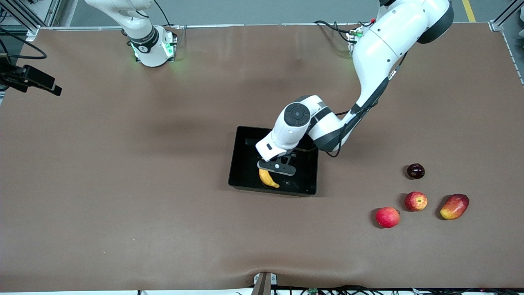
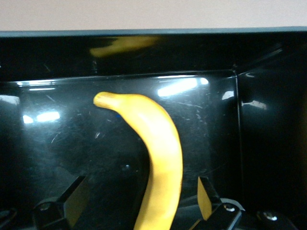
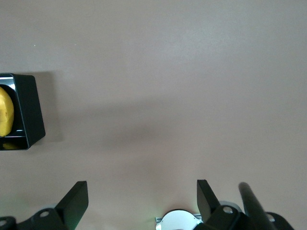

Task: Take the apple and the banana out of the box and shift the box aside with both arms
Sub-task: 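Lower the left gripper and grasp the yellow banana in the tray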

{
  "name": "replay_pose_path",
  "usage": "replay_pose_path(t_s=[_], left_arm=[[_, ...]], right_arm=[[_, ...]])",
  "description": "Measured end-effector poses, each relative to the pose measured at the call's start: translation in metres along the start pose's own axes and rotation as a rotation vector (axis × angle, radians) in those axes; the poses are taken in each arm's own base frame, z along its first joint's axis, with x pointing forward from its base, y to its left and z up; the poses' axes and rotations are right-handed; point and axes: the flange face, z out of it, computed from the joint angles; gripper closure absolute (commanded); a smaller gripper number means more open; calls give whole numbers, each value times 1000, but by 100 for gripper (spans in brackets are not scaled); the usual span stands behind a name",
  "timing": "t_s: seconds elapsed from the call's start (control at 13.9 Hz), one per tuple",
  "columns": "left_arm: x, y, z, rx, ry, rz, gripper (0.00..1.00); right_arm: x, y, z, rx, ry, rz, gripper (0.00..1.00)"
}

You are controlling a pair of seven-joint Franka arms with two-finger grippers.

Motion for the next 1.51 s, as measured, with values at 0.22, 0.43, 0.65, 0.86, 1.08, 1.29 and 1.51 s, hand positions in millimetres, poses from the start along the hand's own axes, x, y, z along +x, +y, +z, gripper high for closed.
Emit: replay_pose_path(t_s=[0.22, 0.43, 0.65, 0.86, 1.08, 1.29, 1.51], left_arm=[[-6, 13, 19, 45, 18, -2, 0], [-15, 23, 40, 62, 16, 7, 0], [-19, 25, 51, 57, 8, 5, 0], [-23, 24, 60, 60, -4, -44, 0], [-24, 24, 62, 61, -6, -72, 21], [-26, 27, 63, 61, -7, -86, 90], [-27, 31, 61, 57, -3, -93, 100]], right_arm=[[1, 0, 2, 0, -6, 0, 0], [3, 3, 5, 0, -13, 4, 0], [3, 4, 5, 0, -16, 4, 0], [6, 4, 13, -2, -44, 2, 0], [11, 4, 25, -5, -90, 1, 0], [12, 4, 29, -5, -105, -2, 0], [12, 3, 30, -2, -111, -3, 0]])
